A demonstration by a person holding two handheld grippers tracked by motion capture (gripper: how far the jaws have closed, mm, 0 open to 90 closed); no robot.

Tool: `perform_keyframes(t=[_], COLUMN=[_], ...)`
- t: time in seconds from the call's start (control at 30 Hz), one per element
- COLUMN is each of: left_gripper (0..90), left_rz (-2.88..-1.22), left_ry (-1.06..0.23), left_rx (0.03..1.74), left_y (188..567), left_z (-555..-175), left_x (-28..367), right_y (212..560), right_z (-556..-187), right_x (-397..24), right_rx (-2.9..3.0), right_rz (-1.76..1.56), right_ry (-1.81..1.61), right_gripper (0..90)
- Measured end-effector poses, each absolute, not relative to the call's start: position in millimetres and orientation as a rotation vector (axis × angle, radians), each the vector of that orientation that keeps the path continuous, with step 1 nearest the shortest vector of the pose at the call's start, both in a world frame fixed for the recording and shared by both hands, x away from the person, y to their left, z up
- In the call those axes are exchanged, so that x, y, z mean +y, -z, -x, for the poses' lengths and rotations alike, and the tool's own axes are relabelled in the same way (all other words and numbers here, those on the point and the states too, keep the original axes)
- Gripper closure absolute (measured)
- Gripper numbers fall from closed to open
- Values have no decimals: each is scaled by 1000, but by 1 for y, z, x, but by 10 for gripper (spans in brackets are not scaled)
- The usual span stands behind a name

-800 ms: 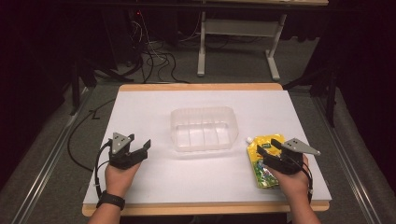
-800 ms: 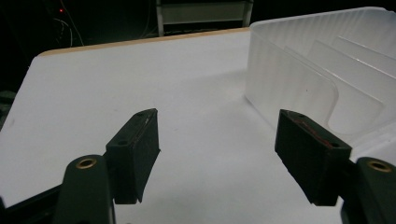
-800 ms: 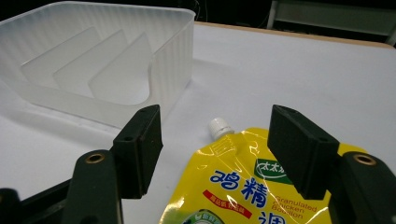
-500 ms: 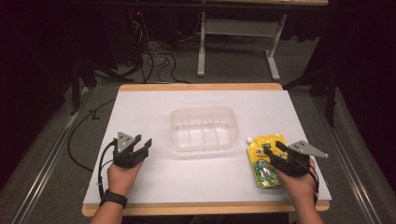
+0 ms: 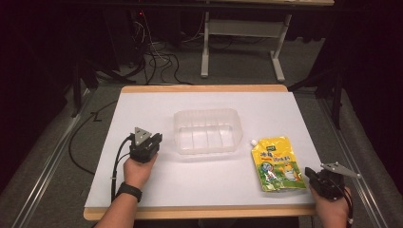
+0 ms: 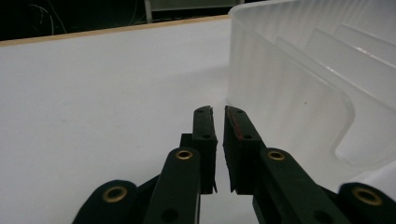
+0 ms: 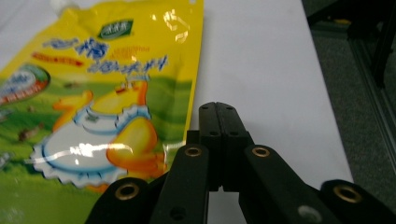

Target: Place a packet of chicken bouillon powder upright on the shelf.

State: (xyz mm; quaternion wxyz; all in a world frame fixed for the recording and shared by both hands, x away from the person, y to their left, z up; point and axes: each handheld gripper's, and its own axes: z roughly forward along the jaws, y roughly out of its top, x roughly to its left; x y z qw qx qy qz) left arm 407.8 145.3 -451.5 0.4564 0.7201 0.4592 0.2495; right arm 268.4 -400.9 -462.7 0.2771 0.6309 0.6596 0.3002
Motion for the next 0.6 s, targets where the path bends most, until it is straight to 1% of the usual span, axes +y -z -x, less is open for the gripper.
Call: perform_keyframes(t=[0.07, 0.1, 0.13, 0.17, 0.33, 0.6], left_gripper=[832, 792, 776, 776, 691, 644], left_rz=[-1806, -1819, -1819, -1814, -1775, -1759], left_ry=[-644, -655, -655, -648, -611, -624], left_rx=[1106, 1099, 1099, 1102, 1126, 1139], left_y=[452, 452, 452, 452, 451, 450], left_z=[-409, -411, -411, -412, -417, -418], left_x=[140, 137, 137, 137, 141, 146], right_y=[466, 470, 470, 472, 471, 470], right_z=[-266, -265, -265, -264, -259, -259], right_x=[-402, -401, -401, -400, -396, -379], right_rx=[1797, 1820, 1820, 1830, 1858, 1933], right_rz=[-1718, -1737, -1737, -1734, -1724, -1674], right_ry=[-805, -805, -805, -808, -830, -855], right_gripper=[900, 900, 900, 900, 900, 900])
